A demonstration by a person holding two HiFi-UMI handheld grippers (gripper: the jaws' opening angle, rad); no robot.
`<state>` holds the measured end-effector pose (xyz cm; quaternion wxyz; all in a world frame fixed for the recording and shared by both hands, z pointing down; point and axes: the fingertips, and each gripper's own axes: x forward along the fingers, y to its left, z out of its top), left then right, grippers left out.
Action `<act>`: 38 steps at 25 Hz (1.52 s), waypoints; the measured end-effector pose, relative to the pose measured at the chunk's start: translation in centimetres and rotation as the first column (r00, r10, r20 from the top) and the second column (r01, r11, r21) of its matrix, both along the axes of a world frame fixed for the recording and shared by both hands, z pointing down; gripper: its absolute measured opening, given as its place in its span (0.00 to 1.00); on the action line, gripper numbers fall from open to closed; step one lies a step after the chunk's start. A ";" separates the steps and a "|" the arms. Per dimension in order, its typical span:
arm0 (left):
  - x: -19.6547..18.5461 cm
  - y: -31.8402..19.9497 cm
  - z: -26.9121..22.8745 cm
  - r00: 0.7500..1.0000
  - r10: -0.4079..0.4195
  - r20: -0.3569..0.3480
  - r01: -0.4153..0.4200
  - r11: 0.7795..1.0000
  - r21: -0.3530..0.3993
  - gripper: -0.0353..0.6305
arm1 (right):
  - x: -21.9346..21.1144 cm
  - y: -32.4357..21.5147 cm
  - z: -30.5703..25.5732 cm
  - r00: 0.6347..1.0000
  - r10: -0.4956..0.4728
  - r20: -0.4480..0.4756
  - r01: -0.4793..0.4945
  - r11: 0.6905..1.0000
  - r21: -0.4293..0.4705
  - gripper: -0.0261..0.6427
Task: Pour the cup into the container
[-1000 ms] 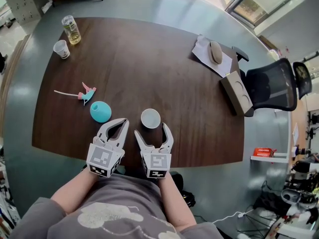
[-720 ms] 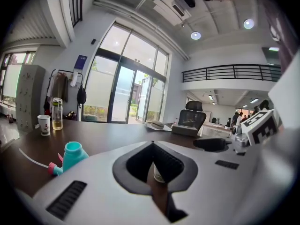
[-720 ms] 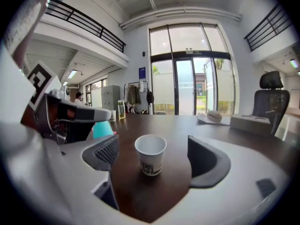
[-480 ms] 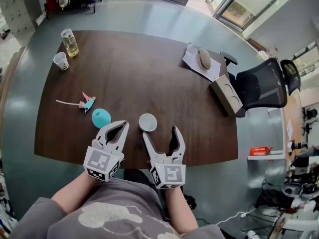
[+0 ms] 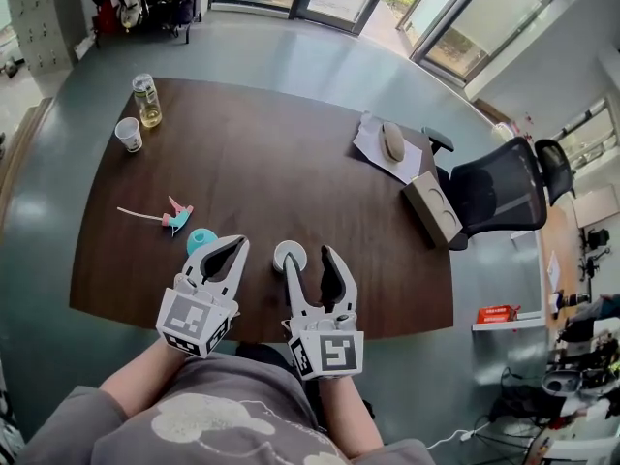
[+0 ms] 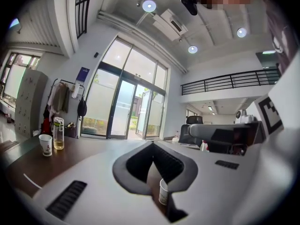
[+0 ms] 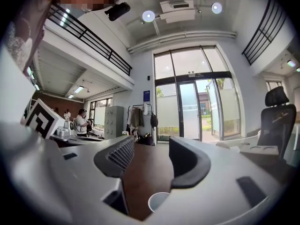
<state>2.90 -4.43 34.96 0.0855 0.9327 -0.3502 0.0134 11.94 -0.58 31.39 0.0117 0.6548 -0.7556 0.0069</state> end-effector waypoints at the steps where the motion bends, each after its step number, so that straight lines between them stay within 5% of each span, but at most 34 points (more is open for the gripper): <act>1: -0.3 -0.1 -0.4 1.000 -0.006 -0.008 0.006 1.000 0.005 0.06 | -0.2 -0.2 -0.2 1.000 0.006 0.006 -0.006 1.000 -0.001 0.36; 6: -2.0 -0.9 -1.4 0.998 -0.043 -0.049 0.044 0.999 0.017 0.06 | -0.9 -1.2 -0.7 0.999 0.035 0.038 -0.036 0.999 0.030 0.02; 18: -6.5 -2.7 -1.2 0.986 -0.157 -0.048 0.158 0.987 0.013 0.06 | -5.1 -4.2 1.1 0.998 -0.065 -0.008 0.064 0.997 -0.046 0.02; 38: -7.5 -2.0 -1.4 0.991 -0.130 -0.040 0.131 0.991 0.018 0.06 | -8.4 -4.2 3.4 0.986 -0.164 -0.028 0.158 0.975 -0.154 0.02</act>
